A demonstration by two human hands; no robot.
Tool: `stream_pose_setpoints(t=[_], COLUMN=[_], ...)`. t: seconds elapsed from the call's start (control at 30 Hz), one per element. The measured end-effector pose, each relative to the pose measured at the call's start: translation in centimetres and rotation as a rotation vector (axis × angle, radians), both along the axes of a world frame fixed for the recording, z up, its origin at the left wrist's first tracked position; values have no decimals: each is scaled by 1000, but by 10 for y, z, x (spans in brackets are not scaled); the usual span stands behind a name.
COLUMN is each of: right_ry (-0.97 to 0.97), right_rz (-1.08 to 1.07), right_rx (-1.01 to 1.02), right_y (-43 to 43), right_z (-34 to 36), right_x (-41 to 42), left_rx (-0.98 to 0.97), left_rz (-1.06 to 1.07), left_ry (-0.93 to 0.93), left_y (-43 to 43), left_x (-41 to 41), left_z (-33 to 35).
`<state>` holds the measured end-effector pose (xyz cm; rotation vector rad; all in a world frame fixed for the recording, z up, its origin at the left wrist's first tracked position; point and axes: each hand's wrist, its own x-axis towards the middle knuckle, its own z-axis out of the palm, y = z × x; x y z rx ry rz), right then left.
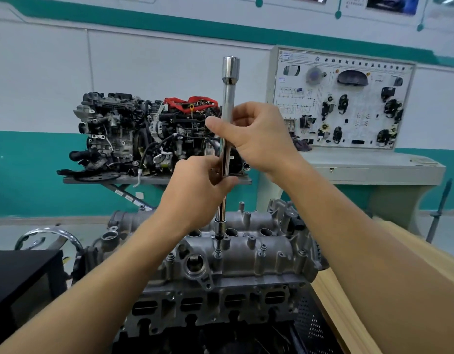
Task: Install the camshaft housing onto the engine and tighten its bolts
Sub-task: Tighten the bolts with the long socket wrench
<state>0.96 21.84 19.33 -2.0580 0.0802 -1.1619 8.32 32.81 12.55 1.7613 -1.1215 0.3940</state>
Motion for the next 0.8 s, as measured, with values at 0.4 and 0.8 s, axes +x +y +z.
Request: stream_pose_setpoints(t=[0.4,0.8], right_ry=[-38,18], right_rz=[-9,-37], right_rx=[22,31], right_y=[-8,-8], right_z=[-5,-11], right_x=[-5,-3], left_rx=[67,138], left_rz=[51,41], left_ry=[-64,-38], left_y=[-7,-5], left_x=[-1,2], left_z=[-4,-12])
